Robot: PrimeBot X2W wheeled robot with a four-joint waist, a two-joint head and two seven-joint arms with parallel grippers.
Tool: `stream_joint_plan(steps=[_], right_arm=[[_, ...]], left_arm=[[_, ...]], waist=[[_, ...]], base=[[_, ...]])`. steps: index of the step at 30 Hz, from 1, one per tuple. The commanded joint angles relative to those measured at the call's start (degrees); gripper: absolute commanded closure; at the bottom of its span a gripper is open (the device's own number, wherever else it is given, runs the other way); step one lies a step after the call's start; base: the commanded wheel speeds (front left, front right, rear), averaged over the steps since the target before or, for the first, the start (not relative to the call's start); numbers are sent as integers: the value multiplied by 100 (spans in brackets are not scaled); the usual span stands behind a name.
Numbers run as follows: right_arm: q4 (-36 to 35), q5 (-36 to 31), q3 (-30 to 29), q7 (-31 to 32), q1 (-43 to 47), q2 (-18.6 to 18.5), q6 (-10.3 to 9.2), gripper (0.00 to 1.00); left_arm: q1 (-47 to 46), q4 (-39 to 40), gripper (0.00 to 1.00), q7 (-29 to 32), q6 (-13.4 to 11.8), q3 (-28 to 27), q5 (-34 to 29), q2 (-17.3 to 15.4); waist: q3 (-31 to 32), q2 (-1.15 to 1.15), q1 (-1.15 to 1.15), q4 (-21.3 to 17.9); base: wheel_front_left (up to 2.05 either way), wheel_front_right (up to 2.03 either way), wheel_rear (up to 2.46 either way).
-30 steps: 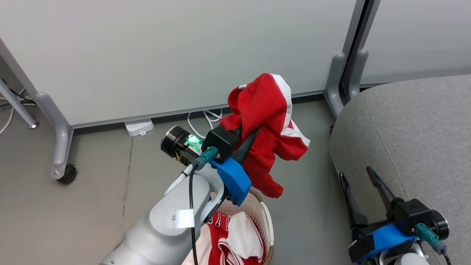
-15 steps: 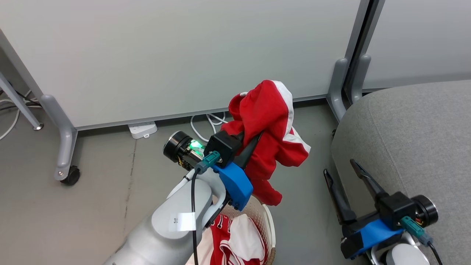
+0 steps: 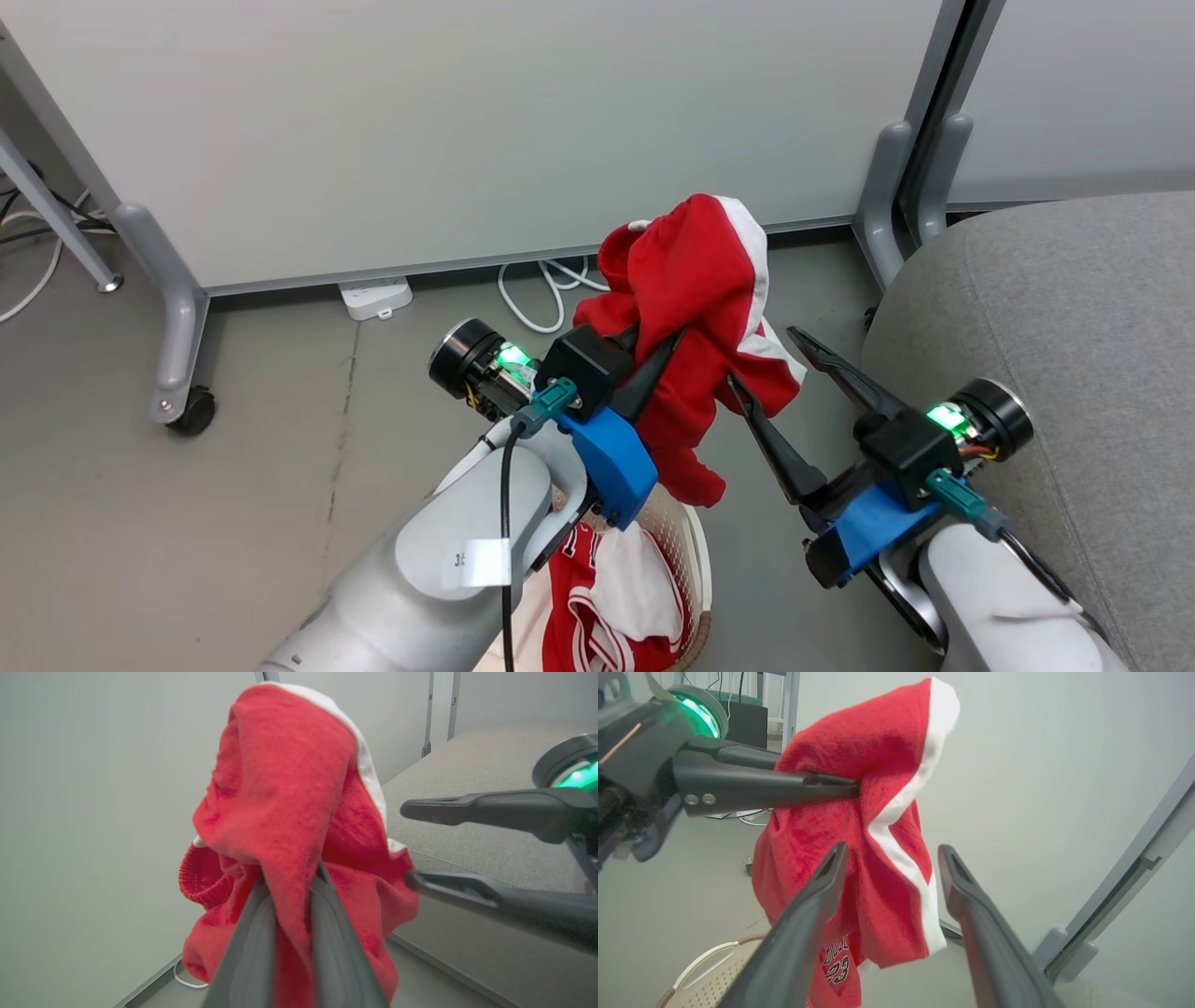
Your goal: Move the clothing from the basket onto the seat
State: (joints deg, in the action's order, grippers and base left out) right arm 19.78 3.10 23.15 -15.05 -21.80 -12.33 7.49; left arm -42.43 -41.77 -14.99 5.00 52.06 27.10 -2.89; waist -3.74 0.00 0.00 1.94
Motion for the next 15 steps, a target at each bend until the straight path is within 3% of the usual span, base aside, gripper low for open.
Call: stream_joint_plan(steps=[1,15], right_arm=[[85,36,83,-20,-150,-37,1,0],[1197,205,800,-20,-1038,-55,1,0]], left_arm=[[-72,28,100,-29,-44,11,17,1],[-262,188,100,-29,-101,302,104,2]], waist=[[-36,0,0,29],[-271,0,0,128]], base=[[0,0,0],[0,0,0]])
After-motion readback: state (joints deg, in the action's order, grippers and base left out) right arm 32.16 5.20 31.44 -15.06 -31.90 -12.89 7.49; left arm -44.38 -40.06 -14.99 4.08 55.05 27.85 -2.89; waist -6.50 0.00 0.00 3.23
